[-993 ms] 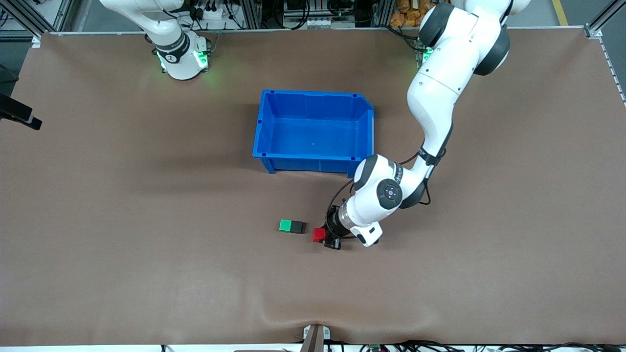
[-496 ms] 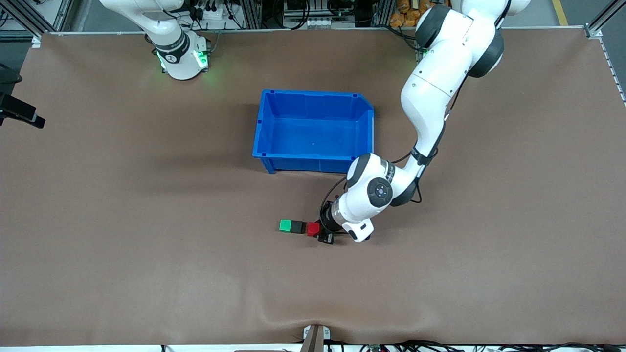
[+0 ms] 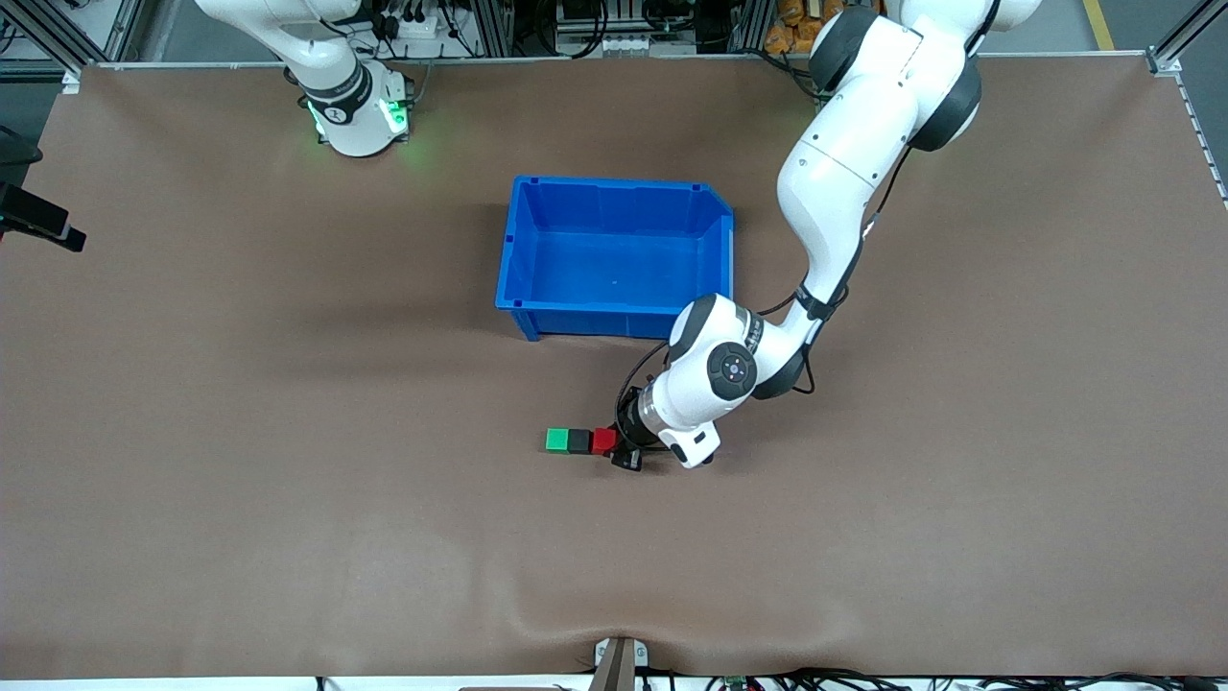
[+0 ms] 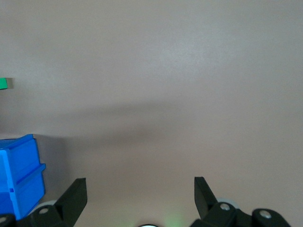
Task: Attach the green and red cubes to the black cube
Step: 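Lower the red cube against the black cube's free side with the left gripper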
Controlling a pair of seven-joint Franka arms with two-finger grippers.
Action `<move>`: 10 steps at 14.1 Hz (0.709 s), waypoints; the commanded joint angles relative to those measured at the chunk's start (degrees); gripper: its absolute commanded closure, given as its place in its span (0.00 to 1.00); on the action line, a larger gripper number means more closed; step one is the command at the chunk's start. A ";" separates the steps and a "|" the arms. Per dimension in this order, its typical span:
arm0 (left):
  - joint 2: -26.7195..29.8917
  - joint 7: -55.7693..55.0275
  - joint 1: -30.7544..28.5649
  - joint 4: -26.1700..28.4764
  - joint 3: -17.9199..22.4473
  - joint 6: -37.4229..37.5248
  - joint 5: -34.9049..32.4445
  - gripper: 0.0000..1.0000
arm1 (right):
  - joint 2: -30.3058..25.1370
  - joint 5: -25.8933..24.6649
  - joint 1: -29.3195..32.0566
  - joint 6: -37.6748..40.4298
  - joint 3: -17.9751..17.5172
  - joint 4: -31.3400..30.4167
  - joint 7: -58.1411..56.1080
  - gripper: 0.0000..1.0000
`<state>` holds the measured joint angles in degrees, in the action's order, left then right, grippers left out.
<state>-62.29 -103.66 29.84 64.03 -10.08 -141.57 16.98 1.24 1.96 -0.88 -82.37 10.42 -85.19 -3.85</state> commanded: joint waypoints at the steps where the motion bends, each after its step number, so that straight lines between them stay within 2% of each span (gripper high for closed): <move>1: -1.96 -1.02 2.06 -1.81 0.67 0.94 0.86 1.00 | -0.09 -1.35 -0.09 0.72 -0.49 0.64 0.78 0.00; 2: -1.96 -1.28 3.11 -1.72 1.37 2.16 0.77 1.00 | -0.09 -1.34 0.00 0.72 -0.49 0.64 0.78 0.00; 3: -1.78 -1.28 3.21 -1.72 1.55 2.70 0.86 0.76 | -0.09 -1.34 0.09 0.72 -0.49 0.64 0.78 0.00; 5: -1.43 -1.20 2.86 -1.72 1.46 2.79 0.86 0.00 | -0.09 -1.34 0.09 0.55 -0.49 0.64 1.30 0.00; 7: -0.56 -1.02 2.86 -1.72 1.64 2.88 0.60 0.00 | -0.09 -1.08 0.52 0.64 -0.67 0.64 1.30 0.00; 10: 3.04 -0.58 0.94 -1.72 1.55 8.31 0.42 0.00 | -0.09 -0.73 0.97 0.64 -0.84 0.64 1.39 0.00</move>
<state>-62.41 -103.78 31.85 62.63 -9.28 -137.71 16.99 1.24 1.77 -0.81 -82.37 10.32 -85.18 -3.56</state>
